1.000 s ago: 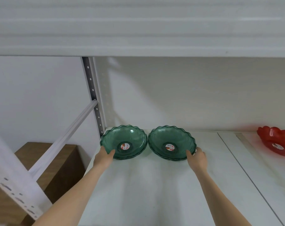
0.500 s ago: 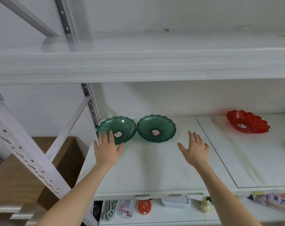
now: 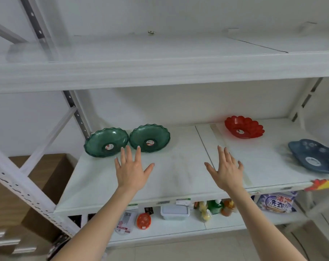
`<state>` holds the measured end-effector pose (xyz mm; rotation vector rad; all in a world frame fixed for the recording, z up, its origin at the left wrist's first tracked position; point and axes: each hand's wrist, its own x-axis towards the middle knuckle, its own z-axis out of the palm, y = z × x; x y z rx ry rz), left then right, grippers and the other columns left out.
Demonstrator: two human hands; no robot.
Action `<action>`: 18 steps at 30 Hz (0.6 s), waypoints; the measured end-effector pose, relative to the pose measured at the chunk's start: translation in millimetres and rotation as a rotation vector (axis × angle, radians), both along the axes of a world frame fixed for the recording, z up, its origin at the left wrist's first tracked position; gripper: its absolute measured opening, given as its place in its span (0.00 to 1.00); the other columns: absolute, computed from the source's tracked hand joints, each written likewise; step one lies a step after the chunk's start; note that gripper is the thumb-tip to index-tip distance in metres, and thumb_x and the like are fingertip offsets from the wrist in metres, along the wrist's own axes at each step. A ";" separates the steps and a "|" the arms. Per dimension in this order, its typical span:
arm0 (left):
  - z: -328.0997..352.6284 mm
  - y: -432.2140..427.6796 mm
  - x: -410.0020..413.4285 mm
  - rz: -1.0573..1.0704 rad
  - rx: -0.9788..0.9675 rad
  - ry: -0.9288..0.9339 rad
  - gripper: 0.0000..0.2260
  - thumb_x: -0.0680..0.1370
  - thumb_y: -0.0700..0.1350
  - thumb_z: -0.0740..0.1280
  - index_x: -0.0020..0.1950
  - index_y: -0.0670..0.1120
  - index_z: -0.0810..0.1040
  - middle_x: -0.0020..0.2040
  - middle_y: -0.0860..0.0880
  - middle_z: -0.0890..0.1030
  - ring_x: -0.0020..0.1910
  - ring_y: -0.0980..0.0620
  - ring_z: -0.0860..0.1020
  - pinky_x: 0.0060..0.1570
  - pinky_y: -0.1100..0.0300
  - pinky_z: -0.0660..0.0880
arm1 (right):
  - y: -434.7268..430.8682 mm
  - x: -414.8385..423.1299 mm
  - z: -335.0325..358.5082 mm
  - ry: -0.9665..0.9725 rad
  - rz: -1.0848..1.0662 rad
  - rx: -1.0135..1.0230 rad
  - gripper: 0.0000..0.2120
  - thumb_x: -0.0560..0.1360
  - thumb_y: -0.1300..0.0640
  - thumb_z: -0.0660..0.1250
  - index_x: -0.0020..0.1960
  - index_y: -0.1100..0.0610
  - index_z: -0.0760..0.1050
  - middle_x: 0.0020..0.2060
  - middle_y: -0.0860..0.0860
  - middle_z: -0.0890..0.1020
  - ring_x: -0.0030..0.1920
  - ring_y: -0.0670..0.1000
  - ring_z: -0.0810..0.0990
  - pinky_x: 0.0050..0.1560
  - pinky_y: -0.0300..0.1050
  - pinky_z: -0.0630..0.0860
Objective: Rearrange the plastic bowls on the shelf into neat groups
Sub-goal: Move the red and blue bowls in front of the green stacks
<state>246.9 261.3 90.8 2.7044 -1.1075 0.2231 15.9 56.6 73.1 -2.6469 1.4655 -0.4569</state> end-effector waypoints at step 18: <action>-2.0 -160.3 -213.8 -0.096 -0.138 0.090 0.35 0.76 0.65 0.57 0.76 0.44 0.60 0.75 0.39 0.64 0.74 0.40 0.63 0.69 0.47 0.65 | -133.7 -221.3 5.2 -0.007 -0.026 -0.027 0.41 0.73 0.29 0.48 0.78 0.51 0.47 0.77 0.53 0.58 0.76 0.55 0.58 0.71 0.62 0.57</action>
